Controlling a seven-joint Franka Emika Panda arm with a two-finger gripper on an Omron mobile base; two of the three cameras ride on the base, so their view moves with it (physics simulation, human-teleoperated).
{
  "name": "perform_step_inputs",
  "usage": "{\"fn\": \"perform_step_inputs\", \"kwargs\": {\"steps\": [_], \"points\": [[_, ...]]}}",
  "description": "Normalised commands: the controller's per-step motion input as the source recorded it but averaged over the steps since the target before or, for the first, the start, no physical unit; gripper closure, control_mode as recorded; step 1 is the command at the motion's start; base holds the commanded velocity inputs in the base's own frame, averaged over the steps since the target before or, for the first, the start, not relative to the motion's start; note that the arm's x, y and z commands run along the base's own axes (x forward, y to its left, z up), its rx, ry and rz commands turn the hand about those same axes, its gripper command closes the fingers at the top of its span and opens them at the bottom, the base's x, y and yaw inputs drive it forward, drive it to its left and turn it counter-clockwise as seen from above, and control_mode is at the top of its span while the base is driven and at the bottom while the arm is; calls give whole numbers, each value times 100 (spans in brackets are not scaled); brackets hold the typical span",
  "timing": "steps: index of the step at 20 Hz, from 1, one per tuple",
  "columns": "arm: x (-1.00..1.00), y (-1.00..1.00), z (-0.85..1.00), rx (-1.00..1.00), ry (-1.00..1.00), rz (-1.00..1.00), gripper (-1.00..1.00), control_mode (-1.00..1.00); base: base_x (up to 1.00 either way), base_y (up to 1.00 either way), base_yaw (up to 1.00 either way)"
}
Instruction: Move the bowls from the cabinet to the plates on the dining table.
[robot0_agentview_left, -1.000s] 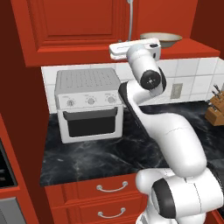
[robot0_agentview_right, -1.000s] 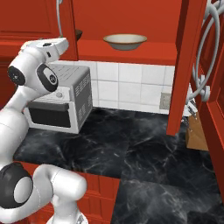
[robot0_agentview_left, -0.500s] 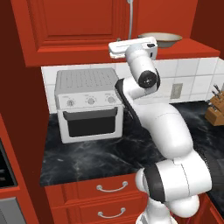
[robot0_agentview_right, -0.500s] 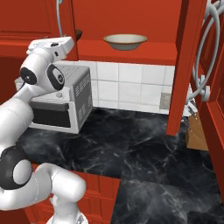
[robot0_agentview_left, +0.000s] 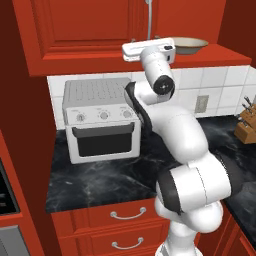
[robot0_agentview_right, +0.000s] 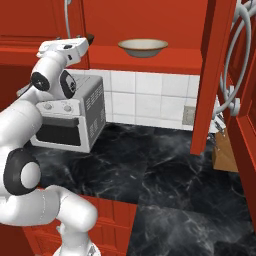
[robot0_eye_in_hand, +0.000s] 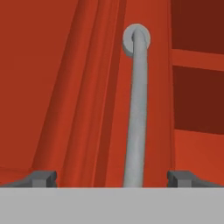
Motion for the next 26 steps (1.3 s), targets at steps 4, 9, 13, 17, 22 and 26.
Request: {"fn": "perform_step_inputs", "kwargs": {"steps": [4, 9, 13, 17, 22, 26], "points": [[25, -8, 3, 0, -3, 0, -100, -100, 0, 0, 0], [23, -3, 0, 0, -2, 0, 100, -100, 0, 0, 0], [21, -19, 0, 0, -2, 0, 100, -100, 0, 0, 0], [32, -22, 0, 3, 3, 1, 100, -100, 0, 0, 0], [-1, -8, -9, 11, 32, 28, 100, -100, 0, 0, 0], [-14, 0, -11, 6, 34, 37, 100, -100, 0, 0, 0]]}}
